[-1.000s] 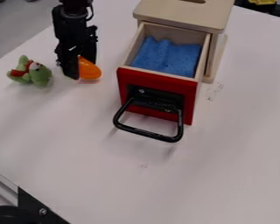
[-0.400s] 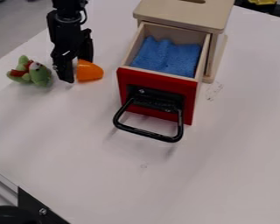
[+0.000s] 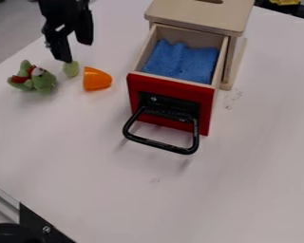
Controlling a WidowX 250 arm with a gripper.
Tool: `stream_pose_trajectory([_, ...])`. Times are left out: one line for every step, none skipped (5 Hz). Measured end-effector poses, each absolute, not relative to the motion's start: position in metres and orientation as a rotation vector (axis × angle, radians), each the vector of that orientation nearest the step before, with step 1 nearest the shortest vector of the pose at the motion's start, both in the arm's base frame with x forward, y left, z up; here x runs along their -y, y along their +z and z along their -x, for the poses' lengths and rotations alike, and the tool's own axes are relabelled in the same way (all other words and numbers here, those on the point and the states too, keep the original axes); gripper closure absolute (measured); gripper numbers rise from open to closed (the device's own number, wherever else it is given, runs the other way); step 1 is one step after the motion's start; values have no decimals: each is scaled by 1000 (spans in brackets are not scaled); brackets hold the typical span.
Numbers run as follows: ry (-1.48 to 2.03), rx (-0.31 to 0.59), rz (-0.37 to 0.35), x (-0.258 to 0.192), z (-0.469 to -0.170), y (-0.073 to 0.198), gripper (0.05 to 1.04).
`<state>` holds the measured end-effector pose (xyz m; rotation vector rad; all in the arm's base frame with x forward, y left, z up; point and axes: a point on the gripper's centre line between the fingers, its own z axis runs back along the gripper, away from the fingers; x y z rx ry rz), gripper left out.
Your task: Take the orange thing out of the drawer and put in the middle left side of the the table
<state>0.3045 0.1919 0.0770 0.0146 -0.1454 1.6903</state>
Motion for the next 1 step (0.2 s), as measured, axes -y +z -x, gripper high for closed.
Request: stream_pose_trajectory([1706, 210, -27, -189, -302, 106, 98])
